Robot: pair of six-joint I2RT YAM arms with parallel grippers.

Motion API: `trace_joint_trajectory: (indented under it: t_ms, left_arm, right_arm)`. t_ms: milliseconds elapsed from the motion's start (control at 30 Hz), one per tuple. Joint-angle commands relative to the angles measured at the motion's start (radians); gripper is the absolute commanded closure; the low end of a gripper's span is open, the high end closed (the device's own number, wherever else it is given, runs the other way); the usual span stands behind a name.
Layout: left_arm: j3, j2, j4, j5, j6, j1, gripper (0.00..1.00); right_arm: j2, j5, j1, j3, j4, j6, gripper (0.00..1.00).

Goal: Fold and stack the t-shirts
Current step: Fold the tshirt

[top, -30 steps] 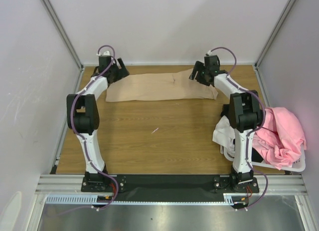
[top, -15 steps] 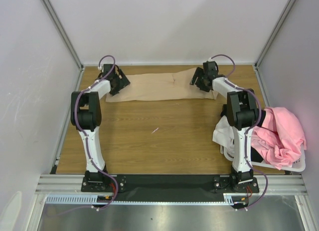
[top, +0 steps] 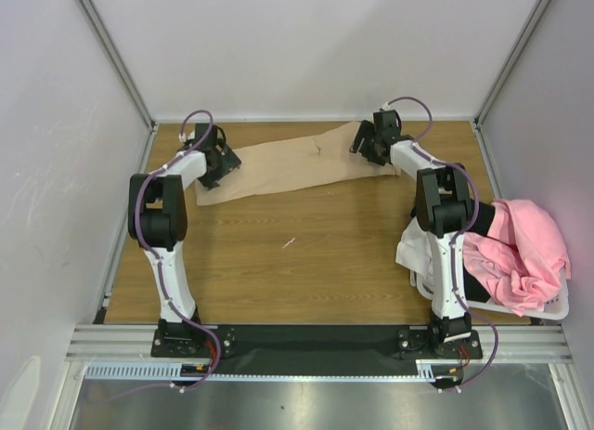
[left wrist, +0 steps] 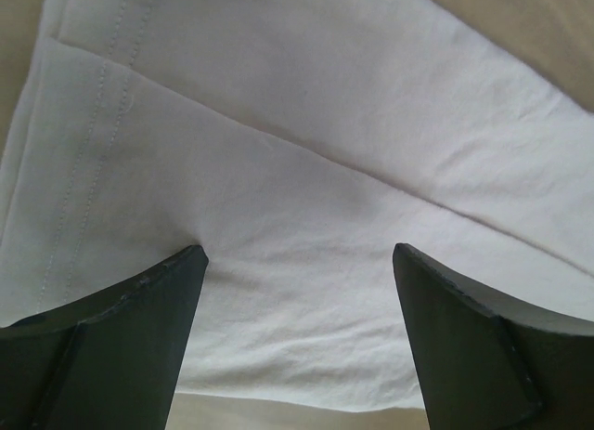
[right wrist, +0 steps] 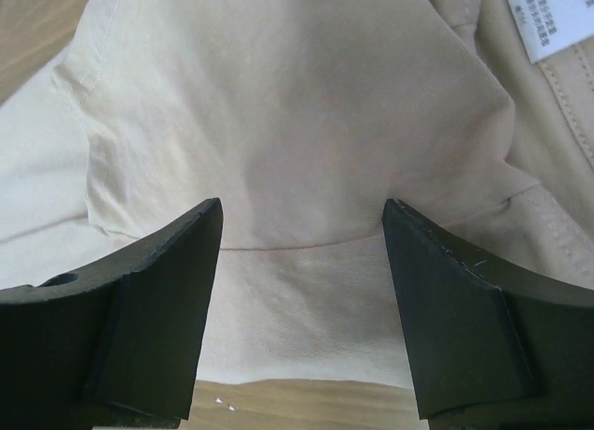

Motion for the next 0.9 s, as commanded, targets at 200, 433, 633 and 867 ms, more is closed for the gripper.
trace_joint_trajectory:
  t_ms: [200, 433, 633, 867]
  left_arm:
    - [-0.411, -0.285, -0.158, -0.023, -0.228, -0.160, 0.10]
    - [-0.633, -0.489, -0.154, -0.035, -0.397, -0.332, 0.10]
    - [-0.736, -0.553, -0.161, -0.017, -0.498, -0.560, 0.10]
    - [-0.759, -0.563, -0.155, -0.031, -0.482, -0.778, 0.10]
  right_arm:
    - [0.088, -0.028, 0.021, 0.087, -0.053, -0.040, 0.24]
    - [0.162, -0.085, 0.047, 0.187, -0.070, -0.061, 0.24]
    - [0.260, -0.102, 0.110, 0.328, -0.105, -0.083, 0.23]
    - [0.329, -0.066, 0.199, 0.439, -0.140, -0.076, 0.21]
